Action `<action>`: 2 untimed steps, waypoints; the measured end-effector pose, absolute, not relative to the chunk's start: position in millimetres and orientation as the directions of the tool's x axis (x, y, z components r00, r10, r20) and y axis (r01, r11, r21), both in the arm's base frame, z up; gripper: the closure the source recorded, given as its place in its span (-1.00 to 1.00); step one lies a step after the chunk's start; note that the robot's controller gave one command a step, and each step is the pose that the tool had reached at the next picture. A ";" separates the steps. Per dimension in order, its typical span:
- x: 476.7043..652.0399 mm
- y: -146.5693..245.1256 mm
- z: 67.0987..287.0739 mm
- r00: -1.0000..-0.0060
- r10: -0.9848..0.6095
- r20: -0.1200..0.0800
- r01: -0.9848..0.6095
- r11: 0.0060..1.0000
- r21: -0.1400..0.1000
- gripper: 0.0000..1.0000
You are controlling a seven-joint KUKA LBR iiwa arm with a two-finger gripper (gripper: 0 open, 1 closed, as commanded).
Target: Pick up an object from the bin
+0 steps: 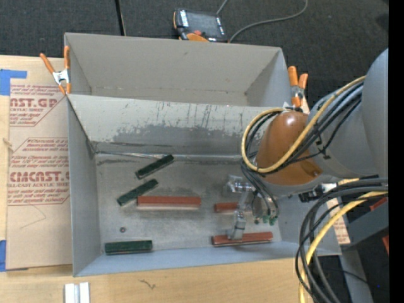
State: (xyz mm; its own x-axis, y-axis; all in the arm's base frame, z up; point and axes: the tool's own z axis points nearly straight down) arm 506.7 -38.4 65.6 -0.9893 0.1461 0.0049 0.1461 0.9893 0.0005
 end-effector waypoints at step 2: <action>526.1 -9.3 220.2 -0.991 0.134 -0.009 0.134 0.991 0.002 1.00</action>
Offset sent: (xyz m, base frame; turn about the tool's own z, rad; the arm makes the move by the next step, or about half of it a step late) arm 0.0000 0.0000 0.0000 0.0000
